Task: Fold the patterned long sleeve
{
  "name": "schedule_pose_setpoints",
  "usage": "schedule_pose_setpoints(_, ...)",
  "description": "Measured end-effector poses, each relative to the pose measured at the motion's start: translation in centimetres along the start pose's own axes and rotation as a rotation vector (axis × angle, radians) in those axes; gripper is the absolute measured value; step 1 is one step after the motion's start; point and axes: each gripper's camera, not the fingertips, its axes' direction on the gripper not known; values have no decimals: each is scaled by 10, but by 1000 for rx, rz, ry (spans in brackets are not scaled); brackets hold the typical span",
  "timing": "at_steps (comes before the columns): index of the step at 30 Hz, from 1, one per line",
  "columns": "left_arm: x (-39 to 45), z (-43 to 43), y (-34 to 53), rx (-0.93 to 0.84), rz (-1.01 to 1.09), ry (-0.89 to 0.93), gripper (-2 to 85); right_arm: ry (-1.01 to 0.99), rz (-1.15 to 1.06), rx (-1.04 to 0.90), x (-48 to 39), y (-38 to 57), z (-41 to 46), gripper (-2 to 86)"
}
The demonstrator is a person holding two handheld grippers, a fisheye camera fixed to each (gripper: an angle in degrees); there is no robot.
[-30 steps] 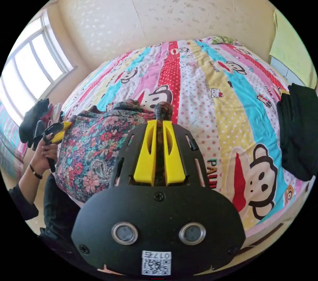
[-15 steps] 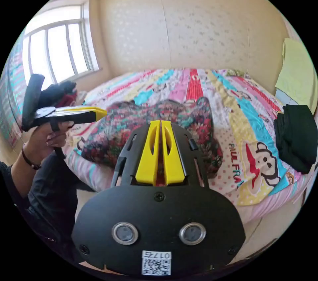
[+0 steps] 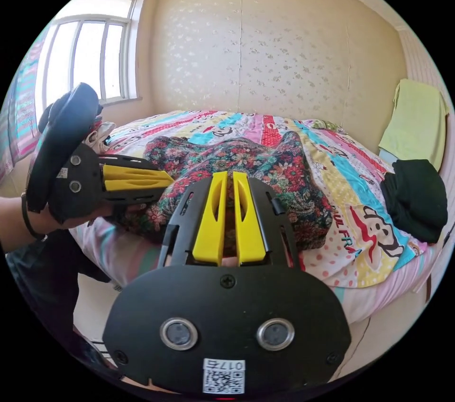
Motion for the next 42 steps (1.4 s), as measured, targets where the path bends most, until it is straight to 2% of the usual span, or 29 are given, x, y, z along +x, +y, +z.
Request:
schedule_pose_setpoints(4,62,-7,9,61,65,-285,-8,17,5,45,3,15,-8,24)
schedule_pose_setpoints(6,78,-7,8,55,84,-334,-7,-16,25,66,12,21,-11,22)
schedule_pose_setpoints(9,88,-9,1,29,100,-314,-7,-117,92,85,37,27,-16,15)
schedule_pose_setpoints(14,108,-13,-15,-34,238,-316,-7,-403,368,159,98,43,-17,9)
schedule_pose_setpoints(18,112,-17,-36,-140,300,-252,-6,-428,380,171,115,43,-16,14)
schedule_pose_setpoints(22,107,-12,-54,-253,321,-179,-6,-402,356,93,128,25,-18,36)
schedule_pose_setpoints(27,102,-8,-78,-368,342,-89,-5,-443,501,9,154,3,-27,95)
schedule_pose_setpoints(30,96,-7,-92,-449,322,-33,-4,-535,642,-27,179,-5,-29,133)
schedule_pose_setpoints(32,96,-4,-98,-492,316,-50,-3,-587,749,-46,202,-4,-31,152)
schedule_pose_setpoints(37,116,10,-99,-503,372,-399,-5,-726,995,-64,248,11,-31,169)
schedule_pose_setpoints(39,116,10,-100,-495,361,-384,-5,-743,1068,-54,262,17,-31,175)
schedule_pose_setpoints(42,103,0,-104,-455,263,-305,-6,-713,1066,-80,278,19,-31,184)
